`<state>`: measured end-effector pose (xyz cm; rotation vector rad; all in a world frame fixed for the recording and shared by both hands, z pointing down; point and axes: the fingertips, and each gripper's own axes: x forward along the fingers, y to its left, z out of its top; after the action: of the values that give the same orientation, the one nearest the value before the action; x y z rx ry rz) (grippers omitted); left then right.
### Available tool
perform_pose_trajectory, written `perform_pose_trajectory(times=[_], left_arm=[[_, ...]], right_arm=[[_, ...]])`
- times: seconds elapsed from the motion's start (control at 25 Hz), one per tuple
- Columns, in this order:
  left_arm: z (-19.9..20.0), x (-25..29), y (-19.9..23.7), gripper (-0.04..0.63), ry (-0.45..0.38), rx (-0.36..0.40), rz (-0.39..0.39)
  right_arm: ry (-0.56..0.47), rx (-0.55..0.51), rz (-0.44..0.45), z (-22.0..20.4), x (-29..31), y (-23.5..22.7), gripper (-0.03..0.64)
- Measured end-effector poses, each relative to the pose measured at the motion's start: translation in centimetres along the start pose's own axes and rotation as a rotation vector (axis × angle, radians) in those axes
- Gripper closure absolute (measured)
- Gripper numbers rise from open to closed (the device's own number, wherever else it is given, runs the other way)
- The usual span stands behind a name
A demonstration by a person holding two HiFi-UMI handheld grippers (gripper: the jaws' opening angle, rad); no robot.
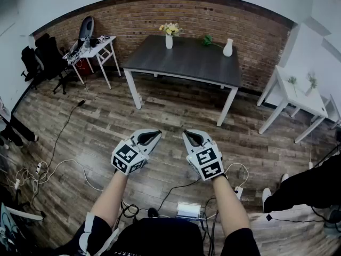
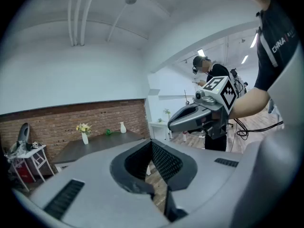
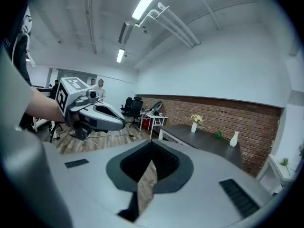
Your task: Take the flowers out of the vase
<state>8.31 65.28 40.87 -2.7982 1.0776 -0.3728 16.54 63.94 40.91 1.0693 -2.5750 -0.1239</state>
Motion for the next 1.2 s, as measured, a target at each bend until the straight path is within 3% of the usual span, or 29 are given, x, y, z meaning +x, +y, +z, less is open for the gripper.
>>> perform_pose_trajectory(times=[0.76,1.2], left_arm=[[0.8,1.9,-1.1,0.595,-0.039,-0.019,-0.049],[0.2,4.4,-2.0,0.595,-0.001,-0.032,-0.016]], right_arm=[[-0.028,0.05,0.027,-0.6,-0.9,-0.7,0.611],[-0.025,0.069,0.042,-3.4,-2.6,-4.1,0.611]])
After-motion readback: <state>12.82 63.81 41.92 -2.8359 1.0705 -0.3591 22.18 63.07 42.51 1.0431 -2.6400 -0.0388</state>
